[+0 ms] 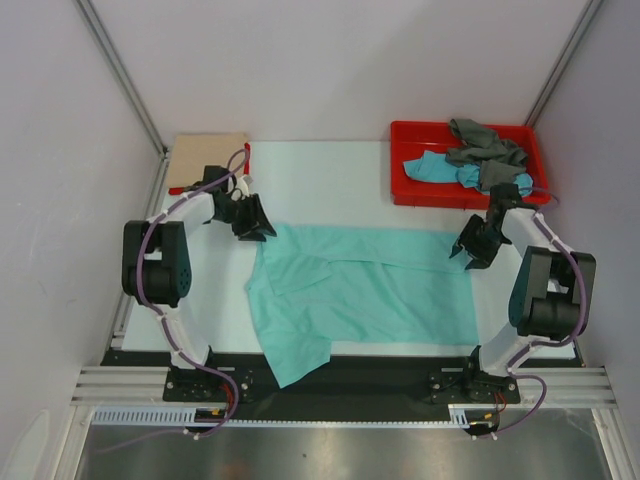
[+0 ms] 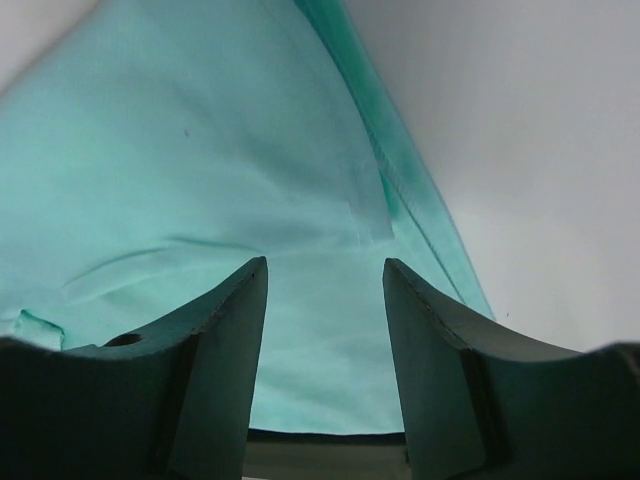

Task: Fold and stack the t-shirts
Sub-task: Fold the tshirt

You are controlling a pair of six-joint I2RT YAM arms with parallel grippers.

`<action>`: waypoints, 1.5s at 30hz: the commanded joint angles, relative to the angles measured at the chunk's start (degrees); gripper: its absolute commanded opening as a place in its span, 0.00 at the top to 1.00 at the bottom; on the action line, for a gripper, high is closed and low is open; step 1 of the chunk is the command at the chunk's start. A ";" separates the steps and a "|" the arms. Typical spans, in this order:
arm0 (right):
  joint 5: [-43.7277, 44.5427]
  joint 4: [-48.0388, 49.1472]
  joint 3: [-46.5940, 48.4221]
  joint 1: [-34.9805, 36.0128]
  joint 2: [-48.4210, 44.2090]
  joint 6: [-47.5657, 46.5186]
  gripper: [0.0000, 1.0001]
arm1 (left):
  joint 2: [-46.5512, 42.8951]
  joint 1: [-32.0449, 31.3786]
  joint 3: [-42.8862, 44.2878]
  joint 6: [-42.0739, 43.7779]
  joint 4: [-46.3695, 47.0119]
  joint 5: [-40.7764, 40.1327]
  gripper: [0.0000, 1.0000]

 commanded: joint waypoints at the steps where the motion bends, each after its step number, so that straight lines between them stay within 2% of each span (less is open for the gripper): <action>1: -2.10 -0.26 -3.19 -0.24 -4.66 3.77 0.44 | -5.43 -3.22 -0.71 3.93 -5.09 -1.41 0.54; 3: -2.97 0.09 -4.78 -0.24 -5.54 4.65 0.45 | -6.92 -3.93 -2.29 4.12 -5.89 -4.39 0.56; 10: -2.89 1.15 -8.13 -0.24 -7.48 5.09 0.50 | -6.40 -4.37 -4.14 2.62 -3.26 -5.89 0.60; 21: -3.50 5.71 -12.17 -1.20 -7.39 8.70 0.47 | -6.67 -4.28 -3.44 3.15 -5.37 -15.39 0.58; 31: -4.29 7.30 -12.96 -1.64 -6.95 8.52 0.49 | -2.19 -4.11 -1.25 4.20 -3.52 -15.65 0.62; 35: -4.21 7.39 -12.87 -1.64 -6.86 8.44 0.50 | -1.04 -4.02 -1.41 4.20 -3.08 -12.85 0.64; 40: -4.03 7.47 -12.96 -1.82 -6.78 8.35 0.50 | -3.84 -4.11 -2.65 4.47 -5.18 -10.64 0.65; 42: -4.12 7.30 -12.96 -1.82 -6.69 8.26 0.50 | -5.16 -4.02 -3.79 4.12 -6.50 -10.91 0.61; 45: -4.56 7.04 -12.79 -1.82 -6.60 8.08 0.51 | -7.01 -4.19 -5.81 3.15 -6.94 -11.52 0.60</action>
